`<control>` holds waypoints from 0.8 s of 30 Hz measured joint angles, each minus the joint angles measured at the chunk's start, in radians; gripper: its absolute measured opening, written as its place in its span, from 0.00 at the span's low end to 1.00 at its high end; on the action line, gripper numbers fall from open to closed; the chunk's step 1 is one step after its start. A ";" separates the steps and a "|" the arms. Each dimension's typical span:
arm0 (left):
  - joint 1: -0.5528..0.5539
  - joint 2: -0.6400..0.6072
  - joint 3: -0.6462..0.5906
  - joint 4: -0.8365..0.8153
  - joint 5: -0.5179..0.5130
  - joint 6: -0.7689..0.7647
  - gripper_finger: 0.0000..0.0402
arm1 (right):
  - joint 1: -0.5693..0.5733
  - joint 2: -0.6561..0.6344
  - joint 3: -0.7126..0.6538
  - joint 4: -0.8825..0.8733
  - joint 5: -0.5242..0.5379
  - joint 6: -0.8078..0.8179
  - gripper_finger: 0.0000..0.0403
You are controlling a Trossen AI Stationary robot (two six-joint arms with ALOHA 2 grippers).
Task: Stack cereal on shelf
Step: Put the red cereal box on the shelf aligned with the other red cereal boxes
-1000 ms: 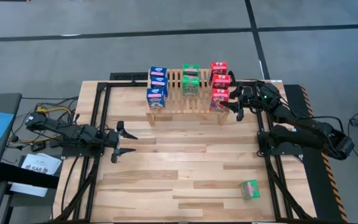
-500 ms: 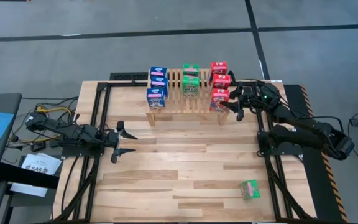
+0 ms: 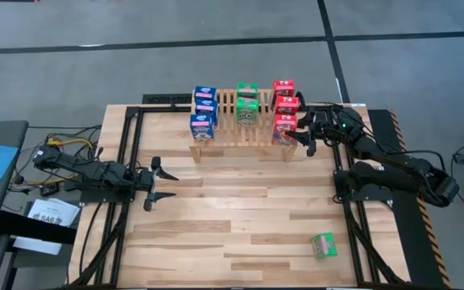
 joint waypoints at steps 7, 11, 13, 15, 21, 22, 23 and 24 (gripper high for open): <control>0.000 0.000 0.000 0.000 0.000 0.000 0.61 | 0.000 0.000 0.000 -0.001 -0.003 -0.026 0.49; 0.000 0.000 0.000 0.000 0.000 0.000 0.61 | 0.000 0.000 0.000 -0.001 -0.003 -0.027 0.49; 0.000 0.000 0.000 0.000 0.000 0.000 0.61 | 0.000 0.000 0.000 -0.001 -0.003 -0.042 0.49; 0.000 0.000 0.000 0.000 0.000 0.000 0.61 | 0.000 0.000 0.000 -0.002 -0.003 -0.053 0.49; 0.000 0.000 0.000 0.000 0.000 0.000 0.61 | 0.000 0.000 0.000 -0.004 0.004 -0.083 0.54; 0.000 0.000 0.000 0.000 0.000 0.000 0.61 | 0.000 0.000 0.000 -0.004 0.007 -0.083 0.55; 0.000 0.000 0.000 0.000 0.000 0.000 0.61 | 0.000 0.000 0.000 -0.004 0.010 -0.085 0.57; 0.000 0.000 0.000 0.000 0.000 0.000 0.61 | 0.000 0.000 0.000 -0.005 0.014 -0.093 0.60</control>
